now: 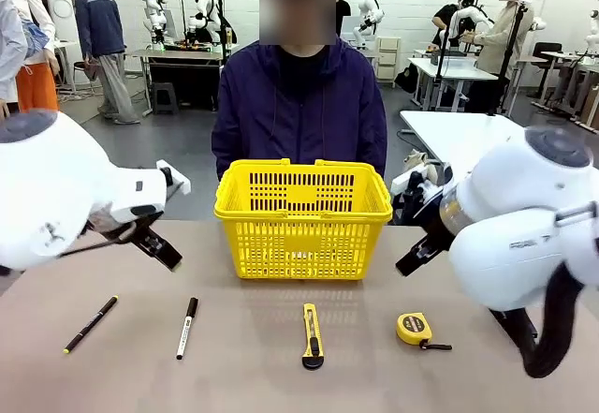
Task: Place the items the person wants into the basket.
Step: Pick up the item the person points to and place it in the Market Basket.
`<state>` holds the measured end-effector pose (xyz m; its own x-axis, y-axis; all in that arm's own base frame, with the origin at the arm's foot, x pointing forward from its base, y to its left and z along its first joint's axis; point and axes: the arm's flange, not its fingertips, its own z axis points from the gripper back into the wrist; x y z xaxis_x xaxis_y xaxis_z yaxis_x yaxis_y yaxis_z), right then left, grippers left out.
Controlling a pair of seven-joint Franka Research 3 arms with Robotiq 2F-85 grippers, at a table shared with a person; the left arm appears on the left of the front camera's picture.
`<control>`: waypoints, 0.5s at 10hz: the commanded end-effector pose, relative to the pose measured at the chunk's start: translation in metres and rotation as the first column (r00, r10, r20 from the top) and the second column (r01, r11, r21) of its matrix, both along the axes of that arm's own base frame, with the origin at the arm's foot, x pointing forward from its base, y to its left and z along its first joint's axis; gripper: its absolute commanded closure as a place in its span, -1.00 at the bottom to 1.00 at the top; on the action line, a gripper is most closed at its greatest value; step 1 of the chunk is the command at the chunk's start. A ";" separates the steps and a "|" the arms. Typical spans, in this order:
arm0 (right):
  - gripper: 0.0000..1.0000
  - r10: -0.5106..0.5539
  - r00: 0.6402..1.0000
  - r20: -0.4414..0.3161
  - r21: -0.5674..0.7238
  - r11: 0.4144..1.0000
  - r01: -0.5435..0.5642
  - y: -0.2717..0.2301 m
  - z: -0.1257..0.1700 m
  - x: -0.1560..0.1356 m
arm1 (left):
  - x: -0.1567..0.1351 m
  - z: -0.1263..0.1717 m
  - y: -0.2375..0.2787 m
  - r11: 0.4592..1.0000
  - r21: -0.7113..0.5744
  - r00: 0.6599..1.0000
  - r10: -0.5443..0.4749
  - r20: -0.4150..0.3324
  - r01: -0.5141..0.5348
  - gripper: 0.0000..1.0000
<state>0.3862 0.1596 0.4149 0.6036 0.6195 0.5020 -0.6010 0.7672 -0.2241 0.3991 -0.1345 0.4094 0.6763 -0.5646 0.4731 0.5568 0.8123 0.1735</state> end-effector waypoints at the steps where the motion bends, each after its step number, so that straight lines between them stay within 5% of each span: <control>1: -1.00 -0.010 1.000 0.022 -0.074 0.997 0.012 -0.009 0.060 -0.021 | -0.016 0.060 0.015 0.996 0.080 0.999 -0.047 0.018 0.045 -1.00; 5: -1.00 0.042 0.998 -0.050 -0.167 0.985 -0.050 0.001 0.175 -0.026 | -0.040 0.155 0.010 0.992 0.102 0.996 -0.080 0.047 0.075 -1.00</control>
<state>0.3495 0.1499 0.5748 0.6082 0.6796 0.4102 -0.6121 0.7305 -0.3028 0.3594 -0.1205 0.5527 0.6122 -0.6419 0.4617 0.5970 0.7581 0.2625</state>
